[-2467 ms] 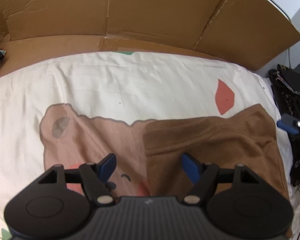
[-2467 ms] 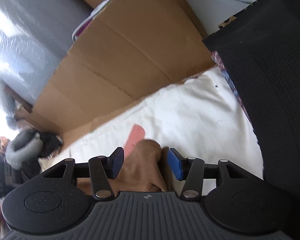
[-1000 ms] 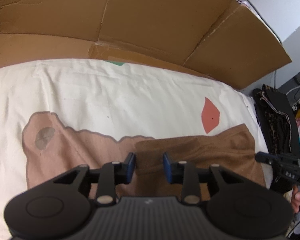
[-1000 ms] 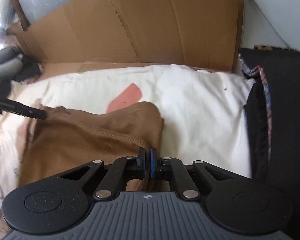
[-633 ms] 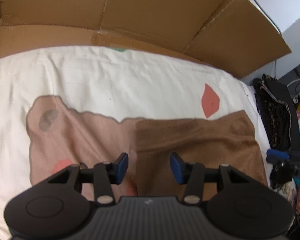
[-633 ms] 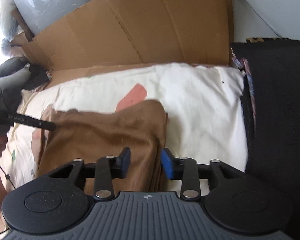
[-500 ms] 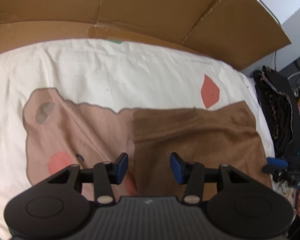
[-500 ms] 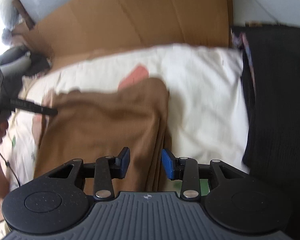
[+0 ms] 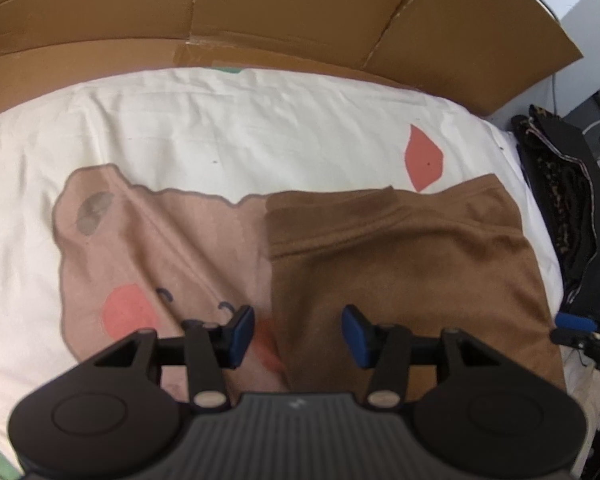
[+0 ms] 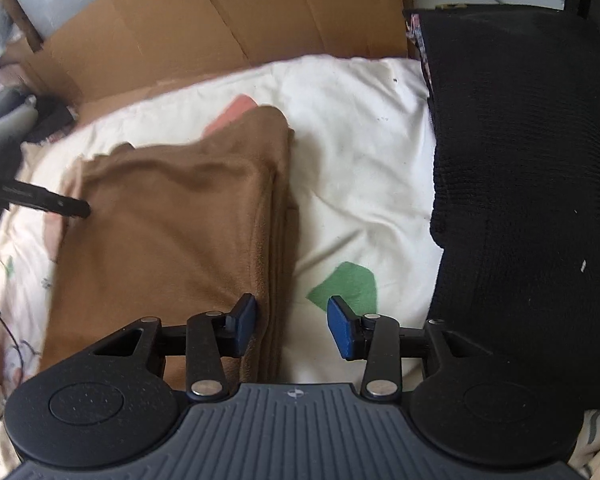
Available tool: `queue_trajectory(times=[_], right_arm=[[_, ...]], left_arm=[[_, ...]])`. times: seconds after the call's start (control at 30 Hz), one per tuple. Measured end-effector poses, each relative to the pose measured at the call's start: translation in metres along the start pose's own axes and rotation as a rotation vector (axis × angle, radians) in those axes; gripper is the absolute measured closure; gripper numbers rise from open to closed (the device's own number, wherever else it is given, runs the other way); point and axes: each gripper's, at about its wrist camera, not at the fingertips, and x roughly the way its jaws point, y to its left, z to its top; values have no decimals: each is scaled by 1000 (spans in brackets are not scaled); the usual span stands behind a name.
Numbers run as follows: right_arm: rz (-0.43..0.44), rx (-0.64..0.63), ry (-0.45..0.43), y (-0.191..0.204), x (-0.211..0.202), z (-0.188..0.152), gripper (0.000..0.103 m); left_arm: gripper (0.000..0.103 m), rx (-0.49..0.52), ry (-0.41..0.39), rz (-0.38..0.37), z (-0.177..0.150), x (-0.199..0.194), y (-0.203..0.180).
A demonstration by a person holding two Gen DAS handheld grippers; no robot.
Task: Fold clothes
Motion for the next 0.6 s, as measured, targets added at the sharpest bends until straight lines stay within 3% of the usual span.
queue_trajectory(times=[0.17, 0.37, 0.6], right_arm=[[51, 37, -30, 0, -15, -13, 57], [97, 25, 7, 3, -17, -35, 57], [78, 13, 41, -4, -19, -59, 57]], left_arm=[[48, 21, 39, 48, -3, -9, -14], [46, 63, 81, 78, -8, -27, -43], [46, 82, 124, 118, -27, -37, -77]])
